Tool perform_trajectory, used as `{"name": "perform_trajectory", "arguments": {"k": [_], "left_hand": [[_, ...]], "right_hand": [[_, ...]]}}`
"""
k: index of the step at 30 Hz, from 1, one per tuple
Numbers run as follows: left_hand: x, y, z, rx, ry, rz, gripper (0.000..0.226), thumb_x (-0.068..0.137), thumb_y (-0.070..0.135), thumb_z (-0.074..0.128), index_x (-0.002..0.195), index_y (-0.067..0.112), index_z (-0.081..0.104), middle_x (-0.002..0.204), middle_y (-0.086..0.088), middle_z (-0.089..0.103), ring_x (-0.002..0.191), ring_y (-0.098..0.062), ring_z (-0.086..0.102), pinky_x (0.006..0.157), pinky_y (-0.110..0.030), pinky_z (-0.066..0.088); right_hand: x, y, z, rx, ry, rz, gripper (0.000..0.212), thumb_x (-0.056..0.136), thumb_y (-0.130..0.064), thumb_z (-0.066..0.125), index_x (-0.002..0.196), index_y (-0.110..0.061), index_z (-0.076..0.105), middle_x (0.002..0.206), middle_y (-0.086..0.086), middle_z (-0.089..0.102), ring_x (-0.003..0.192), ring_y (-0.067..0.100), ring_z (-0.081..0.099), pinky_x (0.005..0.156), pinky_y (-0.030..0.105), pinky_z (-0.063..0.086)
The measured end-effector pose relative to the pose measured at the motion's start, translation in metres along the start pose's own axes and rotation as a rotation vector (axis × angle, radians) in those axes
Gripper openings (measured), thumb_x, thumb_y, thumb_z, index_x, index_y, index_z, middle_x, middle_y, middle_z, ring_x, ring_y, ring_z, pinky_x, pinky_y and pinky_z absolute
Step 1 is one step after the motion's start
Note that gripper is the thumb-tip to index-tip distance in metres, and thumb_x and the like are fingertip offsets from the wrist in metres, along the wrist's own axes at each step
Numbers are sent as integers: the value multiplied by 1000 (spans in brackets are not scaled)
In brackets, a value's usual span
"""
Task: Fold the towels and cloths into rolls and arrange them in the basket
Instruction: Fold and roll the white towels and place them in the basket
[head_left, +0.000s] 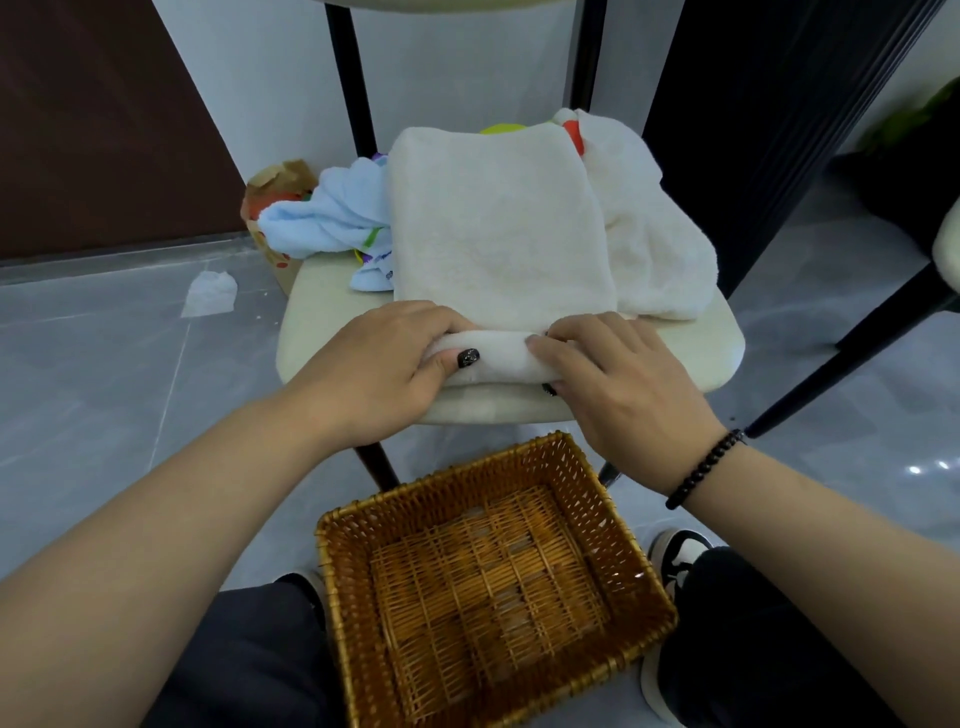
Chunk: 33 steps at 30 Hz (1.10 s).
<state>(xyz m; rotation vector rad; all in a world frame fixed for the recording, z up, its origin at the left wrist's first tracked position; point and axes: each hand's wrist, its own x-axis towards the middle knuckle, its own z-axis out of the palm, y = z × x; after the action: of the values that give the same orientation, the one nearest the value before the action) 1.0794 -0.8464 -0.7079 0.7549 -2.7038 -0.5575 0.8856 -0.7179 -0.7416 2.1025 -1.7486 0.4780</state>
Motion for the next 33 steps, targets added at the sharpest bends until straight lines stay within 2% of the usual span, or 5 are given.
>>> {"name": "perform_trajectory", "arguments": {"k": [6, 9, 14, 26, 33], "left_hand": [[0, 7, -1, -19, -11, -19, 21, 96, 29, 51, 117, 28, 54, 111, 10, 61, 100, -13, 54, 83, -35, 45], [-2, 10, 0, -2, 11, -7, 26, 91, 35, 59, 115, 29, 54, 109, 12, 60, 100, -13, 55, 82, -36, 48], [-3, 12, 14, 344, 56, 269, 35, 82, 35, 57, 110, 14, 61, 99, -3, 59, 86, -25, 57, 66, -38, 48], [13, 12, 1, -156, -82, -92, 16, 93, 29, 58, 105, 30, 69, 95, 10, 68, 88, -7, 58, 77, -23, 43], [0, 23, 16, 410, 7, 137, 44, 79, 48, 60, 109, 17, 52, 100, 0, 49, 87, -22, 48, 67, -37, 41]], "right_hand": [[15, 15, -12, 275, -131, 38, 32, 81, 3, 64, 111, -6, 65, 106, 11, 63, 88, 32, 59, 75, 45, 51], [20, 23, -23, 460, -251, 127, 29, 88, -4, 59, 115, -14, 65, 112, 4, 62, 102, 20, 56, 89, 28, 43], [25, 27, -29, 664, -359, 286, 27, 89, -12, 61, 111, -27, 66, 108, -10, 59, 100, 6, 53, 91, 27, 43], [6, -6, -3, -116, -172, 66, 38, 88, -29, 52, 117, -5, 55, 101, 10, 58, 79, 28, 52, 66, 39, 42], [23, 6, -24, 152, -394, 78, 29, 91, -25, 49, 118, -15, 56, 101, 0, 54, 82, 17, 48, 72, 34, 41]]}}
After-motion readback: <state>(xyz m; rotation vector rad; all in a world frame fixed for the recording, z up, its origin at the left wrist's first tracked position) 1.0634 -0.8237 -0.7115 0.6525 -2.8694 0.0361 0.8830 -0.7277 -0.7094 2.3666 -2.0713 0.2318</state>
